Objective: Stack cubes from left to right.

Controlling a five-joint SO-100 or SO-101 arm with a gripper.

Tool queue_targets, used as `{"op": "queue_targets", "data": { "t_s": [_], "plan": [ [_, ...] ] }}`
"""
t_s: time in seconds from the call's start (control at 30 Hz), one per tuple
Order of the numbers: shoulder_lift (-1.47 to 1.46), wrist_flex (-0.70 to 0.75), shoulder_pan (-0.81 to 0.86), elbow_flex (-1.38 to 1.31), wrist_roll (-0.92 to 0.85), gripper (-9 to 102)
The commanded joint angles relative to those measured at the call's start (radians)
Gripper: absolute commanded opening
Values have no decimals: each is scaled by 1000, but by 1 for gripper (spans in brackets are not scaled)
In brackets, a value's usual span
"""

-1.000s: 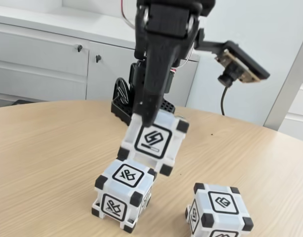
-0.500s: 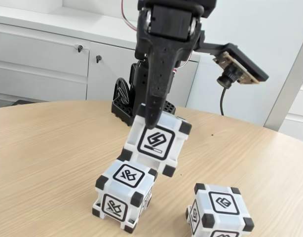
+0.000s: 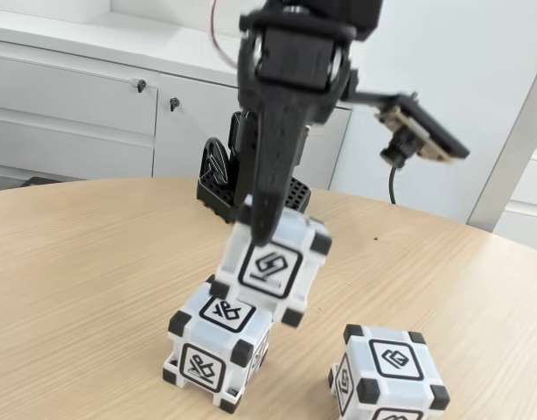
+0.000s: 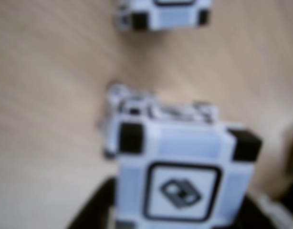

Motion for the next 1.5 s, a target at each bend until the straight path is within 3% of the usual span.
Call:
{"op": "queue_targets", "data": {
  "t_s": [0.0,0.9,1.13,1.47],
  "plan": [
    [-12,-2,9,-6,0,0],
    [-87,-8,12,-15,5,0],
    [-75,-15,100,-9,3,0],
    [-74,-17,101,-9,6,0]
  ]
}}
